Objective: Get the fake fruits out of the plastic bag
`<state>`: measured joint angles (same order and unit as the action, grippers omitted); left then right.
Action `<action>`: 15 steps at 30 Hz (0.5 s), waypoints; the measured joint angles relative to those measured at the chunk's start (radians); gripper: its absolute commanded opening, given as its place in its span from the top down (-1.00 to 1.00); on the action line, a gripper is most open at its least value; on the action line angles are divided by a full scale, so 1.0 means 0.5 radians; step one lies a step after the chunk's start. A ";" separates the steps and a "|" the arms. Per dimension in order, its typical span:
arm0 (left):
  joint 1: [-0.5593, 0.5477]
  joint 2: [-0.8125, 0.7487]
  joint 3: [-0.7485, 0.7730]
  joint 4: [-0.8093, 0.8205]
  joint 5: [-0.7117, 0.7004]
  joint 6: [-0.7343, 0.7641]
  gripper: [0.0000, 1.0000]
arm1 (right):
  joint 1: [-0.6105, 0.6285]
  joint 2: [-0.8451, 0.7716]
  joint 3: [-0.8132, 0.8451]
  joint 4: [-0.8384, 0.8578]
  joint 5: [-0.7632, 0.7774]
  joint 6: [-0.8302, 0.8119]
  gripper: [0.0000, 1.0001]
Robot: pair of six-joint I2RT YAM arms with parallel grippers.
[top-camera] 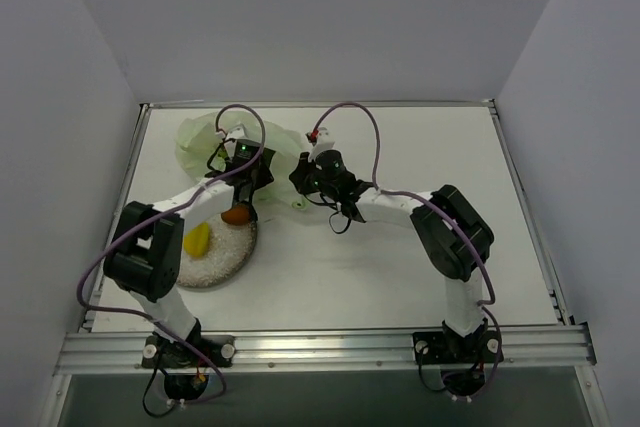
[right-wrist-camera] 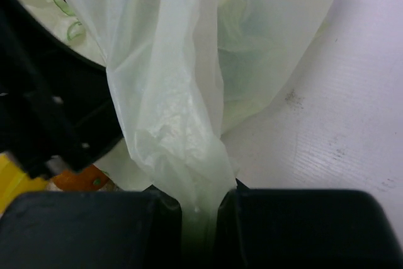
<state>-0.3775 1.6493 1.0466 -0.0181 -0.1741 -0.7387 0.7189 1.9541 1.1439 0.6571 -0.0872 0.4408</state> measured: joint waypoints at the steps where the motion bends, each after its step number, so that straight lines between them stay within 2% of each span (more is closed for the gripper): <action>1: 0.000 0.053 0.024 0.024 -0.005 -0.006 0.22 | 0.000 -0.008 0.014 -0.005 0.005 -0.001 1.00; 7: 0.002 0.249 0.119 0.227 0.004 -0.054 0.20 | 0.000 -0.023 0.049 -0.021 0.011 -0.008 1.00; 15: 0.002 0.206 0.009 0.538 -0.013 -0.079 0.20 | -0.001 -0.023 0.038 -0.059 0.020 -0.024 1.00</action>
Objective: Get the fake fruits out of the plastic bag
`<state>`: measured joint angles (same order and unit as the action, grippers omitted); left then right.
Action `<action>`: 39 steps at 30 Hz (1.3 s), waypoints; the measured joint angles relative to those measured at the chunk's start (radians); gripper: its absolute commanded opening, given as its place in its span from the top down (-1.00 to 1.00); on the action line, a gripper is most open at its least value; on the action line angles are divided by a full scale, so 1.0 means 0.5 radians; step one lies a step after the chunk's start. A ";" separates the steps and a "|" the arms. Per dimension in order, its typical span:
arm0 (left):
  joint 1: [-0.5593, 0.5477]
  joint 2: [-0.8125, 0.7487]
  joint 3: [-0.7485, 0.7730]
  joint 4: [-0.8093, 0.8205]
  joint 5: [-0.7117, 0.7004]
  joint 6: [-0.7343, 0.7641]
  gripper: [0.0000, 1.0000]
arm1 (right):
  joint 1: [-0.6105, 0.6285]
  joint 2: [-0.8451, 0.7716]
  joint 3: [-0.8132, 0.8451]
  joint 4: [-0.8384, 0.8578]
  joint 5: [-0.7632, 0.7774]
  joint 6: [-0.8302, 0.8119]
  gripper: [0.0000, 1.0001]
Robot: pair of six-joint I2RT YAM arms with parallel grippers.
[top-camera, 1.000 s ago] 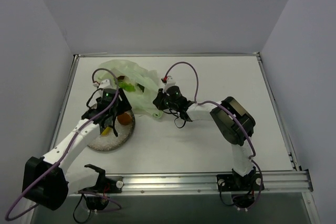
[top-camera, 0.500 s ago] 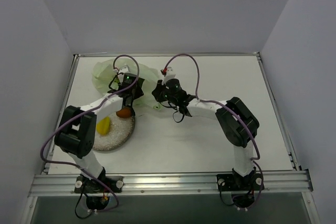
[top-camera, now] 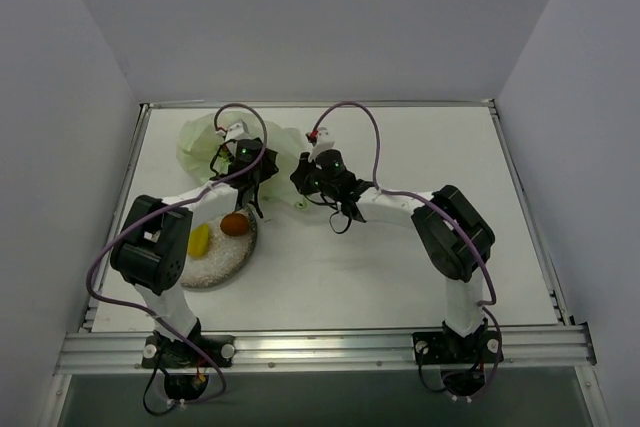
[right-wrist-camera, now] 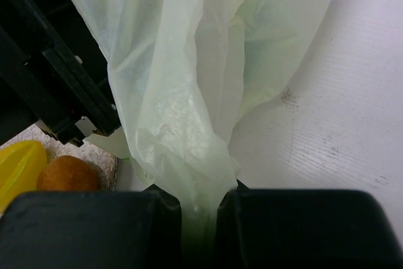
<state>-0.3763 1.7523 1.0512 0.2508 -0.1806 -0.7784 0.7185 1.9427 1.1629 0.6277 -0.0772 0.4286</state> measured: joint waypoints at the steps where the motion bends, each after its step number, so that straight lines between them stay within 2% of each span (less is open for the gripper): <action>1: 0.002 -0.012 -0.036 0.025 -0.002 -0.004 0.20 | 0.000 0.000 -0.008 0.002 0.000 0.000 1.00; 5: 0.007 -0.010 -0.092 0.075 -0.006 -0.017 0.17 | 0.000 0.000 -0.053 0.006 0.001 0.001 1.00; 13: 0.034 0.252 0.247 0.076 0.031 -0.001 -0.35 | 0.001 0.000 -0.101 0.010 0.000 0.002 1.00; 24: 0.102 0.552 0.584 -0.084 0.093 0.085 -0.41 | 0.001 0.000 -0.121 0.026 -0.002 0.018 1.00; 31: 0.117 0.697 0.755 -0.159 0.107 0.145 -0.39 | 0.001 0.000 -0.121 0.041 -0.003 0.027 1.00; 39: 0.120 0.770 0.813 -0.188 0.130 0.183 0.06 | 0.000 0.001 -0.121 0.042 -0.013 0.031 1.00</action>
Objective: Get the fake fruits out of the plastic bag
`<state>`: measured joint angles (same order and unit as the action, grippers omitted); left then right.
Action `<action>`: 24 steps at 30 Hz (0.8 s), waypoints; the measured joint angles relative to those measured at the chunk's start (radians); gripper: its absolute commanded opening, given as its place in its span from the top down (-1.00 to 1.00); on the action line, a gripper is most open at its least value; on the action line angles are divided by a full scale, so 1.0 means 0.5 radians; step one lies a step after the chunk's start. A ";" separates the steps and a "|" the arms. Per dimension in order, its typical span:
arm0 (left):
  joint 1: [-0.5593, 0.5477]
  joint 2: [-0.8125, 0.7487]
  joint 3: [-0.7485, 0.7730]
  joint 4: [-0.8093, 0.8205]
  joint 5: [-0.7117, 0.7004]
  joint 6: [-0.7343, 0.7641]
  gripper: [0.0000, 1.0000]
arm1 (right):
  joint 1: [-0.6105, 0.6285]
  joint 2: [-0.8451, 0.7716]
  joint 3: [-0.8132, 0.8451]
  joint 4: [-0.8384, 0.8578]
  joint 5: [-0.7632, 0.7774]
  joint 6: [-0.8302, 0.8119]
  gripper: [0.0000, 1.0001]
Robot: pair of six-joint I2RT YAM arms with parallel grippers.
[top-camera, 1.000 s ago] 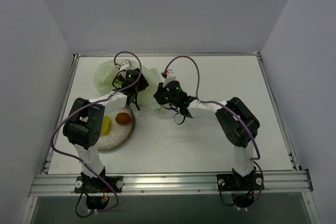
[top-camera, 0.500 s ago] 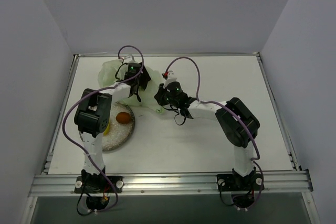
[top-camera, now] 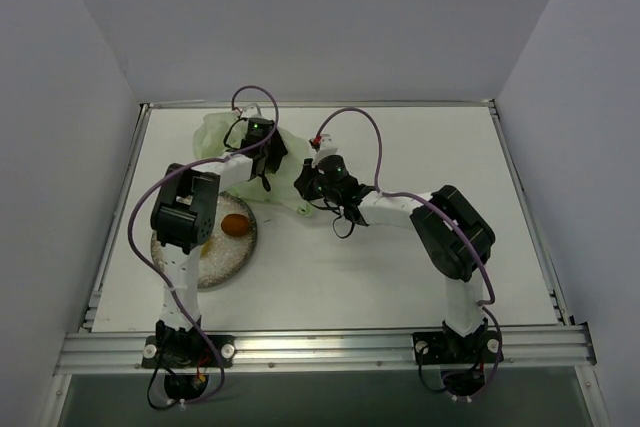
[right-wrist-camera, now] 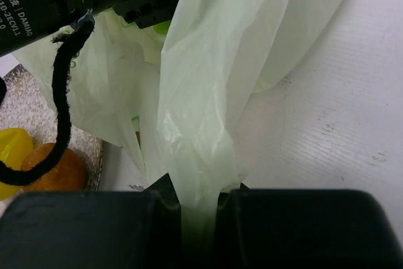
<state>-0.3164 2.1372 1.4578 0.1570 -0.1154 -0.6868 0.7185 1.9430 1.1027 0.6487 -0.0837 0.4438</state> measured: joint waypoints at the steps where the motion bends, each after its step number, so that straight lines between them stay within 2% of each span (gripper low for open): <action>1: 0.001 -0.008 -0.004 0.001 0.014 0.002 0.16 | 0.000 0.001 0.000 0.000 -0.004 0.001 1.00; 5: 0.006 -0.157 -0.133 -0.022 0.082 0.010 0.37 | -0.012 0.024 0.005 0.018 -0.024 0.002 1.00; 16: 0.011 -1.066 -0.530 -0.158 0.249 0.006 0.37 | -0.077 0.204 0.109 0.057 -0.119 0.034 1.00; 24: 0.017 -1.698 -0.984 -0.560 0.144 0.082 0.41 | -0.090 0.201 0.143 0.068 -0.166 0.038 1.00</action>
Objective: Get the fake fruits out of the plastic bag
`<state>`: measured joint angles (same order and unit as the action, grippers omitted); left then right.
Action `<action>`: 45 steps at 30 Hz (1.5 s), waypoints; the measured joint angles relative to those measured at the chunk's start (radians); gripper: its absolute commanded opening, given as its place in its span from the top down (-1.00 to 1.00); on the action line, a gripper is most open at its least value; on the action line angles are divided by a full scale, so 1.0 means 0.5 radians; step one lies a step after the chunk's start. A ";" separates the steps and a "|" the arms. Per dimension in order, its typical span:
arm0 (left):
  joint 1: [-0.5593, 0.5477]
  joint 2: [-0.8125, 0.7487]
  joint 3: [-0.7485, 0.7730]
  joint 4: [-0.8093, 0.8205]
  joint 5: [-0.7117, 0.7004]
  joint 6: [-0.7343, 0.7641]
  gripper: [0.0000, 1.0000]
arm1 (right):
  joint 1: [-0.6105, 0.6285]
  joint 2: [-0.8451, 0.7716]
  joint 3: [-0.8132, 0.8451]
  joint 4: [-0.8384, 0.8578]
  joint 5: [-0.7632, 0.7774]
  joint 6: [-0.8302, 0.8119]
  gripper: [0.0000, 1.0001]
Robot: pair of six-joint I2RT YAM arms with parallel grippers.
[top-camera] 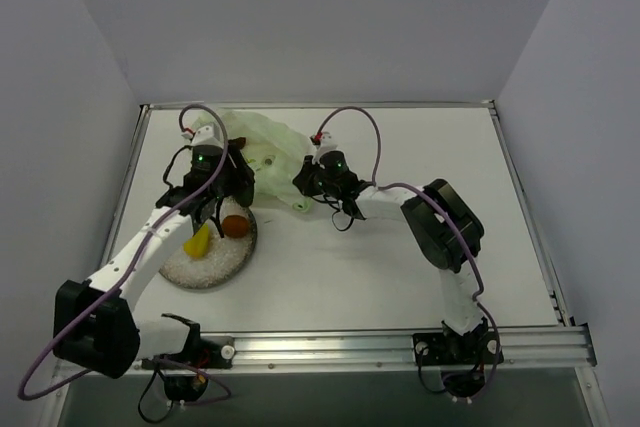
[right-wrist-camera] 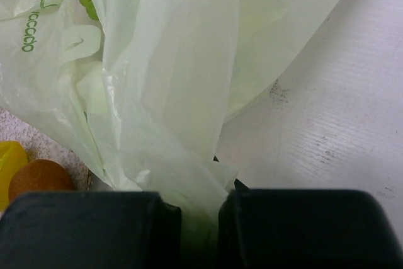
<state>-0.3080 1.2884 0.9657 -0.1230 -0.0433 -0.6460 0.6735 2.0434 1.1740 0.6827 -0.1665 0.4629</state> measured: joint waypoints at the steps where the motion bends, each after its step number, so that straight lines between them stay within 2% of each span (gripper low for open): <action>1: 0.000 -0.105 -0.068 -0.069 -0.026 0.005 0.42 | 0.000 -0.004 0.000 -0.005 -0.004 -0.001 1.00; 8: -0.016 -0.851 -0.568 -0.446 -0.251 -0.072 0.43 | 0.001 -0.118 -0.026 -0.026 -0.012 -0.030 1.00; 13: -0.025 -1.074 -0.847 -0.628 -0.331 -0.168 0.39 | 0.001 -0.175 -0.072 -0.020 -0.012 -0.032 1.00; 17: -0.027 -1.001 -0.881 -0.661 -0.359 -0.192 -0.09 | 0.002 -0.175 -0.081 -0.027 -0.011 -0.038 1.00; 18: -0.027 -0.986 -0.881 -0.657 -0.373 -0.192 -0.33 | 0.002 -0.175 -0.083 -0.027 -0.012 -0.039 1.00; 19: -0.027 -0.977 -0.881 -0.655 -0.396 -0.192 -0.42 | 0.002 -0.175 -0.085 -0.027 -0.011 -0.040 1.00; 22: -0.027 -0.965 -0.881 -0.639 -0.445 -0.188 -0.58 | 0.002 -0.175 -0.095 -0.027 -0.011 -0.043 1.00; 27: -0.027 -0.948 -0.873 -0.609 -0.465 -0.191 -0.62 | 0.002 -0.175 -0.107 -0.031 -0.012 -0.045 1.00; 30: -0.027 -0.890 -0.805 -0.575 -0.471 -0.195 -0.17 | 0.004 -0.175 -0.108 -0.031 -0.012 -0.045 1.00; 34: -0.034 -0.710 -0.619 -0.452 -0.460 -0.185 0.11 | 0.011 -0.175 -0.121 -0.026 -0.012 -0.044 1.00; 37: -0.037 -0.423 -0.360 -0.304 -0.439 -0.180 0.34 | 0.024 -0.175 -0.166 -0.025 -0.011 -0.044 1.00; 38: -0.036 -0.326 -0.275 -0.259 -0.438 -0.177 0.63 | 0.031 -0.177 -0.192 -0.025 -0.011 -0.045 1.00; 41: -0.036 0.050 0.014 -0.089 -0.433 -0.156 0.94 | 0.044 -0.179 -0.244 -0.027 -0.011 -0.045 1.00; 45: -0.027 0.548 0.391 0.002 -0.426 -0.112 0.95 | 0.050 -0.188 -0.273 -0.026 -0.011 -0.046 1.00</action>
<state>-0.3214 1.5623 1.1610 -0.1219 -0.2562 -0.7021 0.6987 1.9495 1.0374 0.6697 -0.1719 0.4400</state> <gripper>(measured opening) 0.027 0.001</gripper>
